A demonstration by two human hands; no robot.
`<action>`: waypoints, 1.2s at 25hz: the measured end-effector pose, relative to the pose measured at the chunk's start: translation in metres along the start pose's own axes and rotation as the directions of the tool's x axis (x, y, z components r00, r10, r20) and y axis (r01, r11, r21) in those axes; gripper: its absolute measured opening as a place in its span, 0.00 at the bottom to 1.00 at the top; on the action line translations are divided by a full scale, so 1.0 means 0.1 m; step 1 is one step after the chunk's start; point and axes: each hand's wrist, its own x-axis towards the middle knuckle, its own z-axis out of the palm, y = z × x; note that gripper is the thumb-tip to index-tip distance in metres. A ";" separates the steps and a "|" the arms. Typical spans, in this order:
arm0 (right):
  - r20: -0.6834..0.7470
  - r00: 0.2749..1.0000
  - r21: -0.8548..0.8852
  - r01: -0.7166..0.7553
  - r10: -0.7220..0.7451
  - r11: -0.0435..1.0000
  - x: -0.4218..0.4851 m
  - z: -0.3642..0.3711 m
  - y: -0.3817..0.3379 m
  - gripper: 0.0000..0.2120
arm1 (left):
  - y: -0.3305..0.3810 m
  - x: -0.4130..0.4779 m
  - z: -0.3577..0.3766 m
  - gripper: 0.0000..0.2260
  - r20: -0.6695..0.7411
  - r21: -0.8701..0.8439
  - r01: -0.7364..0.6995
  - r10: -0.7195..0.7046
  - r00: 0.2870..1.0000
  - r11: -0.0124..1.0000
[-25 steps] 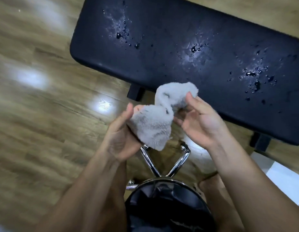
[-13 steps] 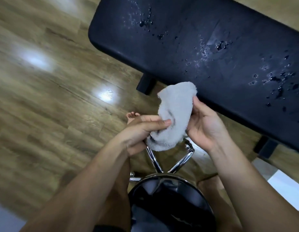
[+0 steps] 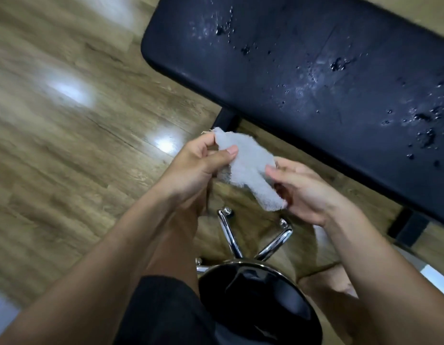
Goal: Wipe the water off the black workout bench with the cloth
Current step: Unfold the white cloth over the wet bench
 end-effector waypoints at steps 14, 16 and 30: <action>0.081 0.814 -0.736 0.438 -0.576 0.516 -0.75 -0.29 -0.38 0.47 | 0.11 0.00 0.48 0.08 -0.041 0.262 -0.421 0.446 0.894 0.868; 0.083 0.738 -0.863 0.389 -0.669 0.322 -0.89 -0.28 -0.29 0.35 | 0.10 -0.16 0.54 0.10 0.036 0.218 -0.345 0.346 0.938 0.913; 0.091 0.546 -0.944 0.312 -0.833 0.102 -1.38 0.03 -0.30 0.26 | 0.38 -0.69 0.71 0.07 0.283 0.730 -0.632 0.726 0.626 0.260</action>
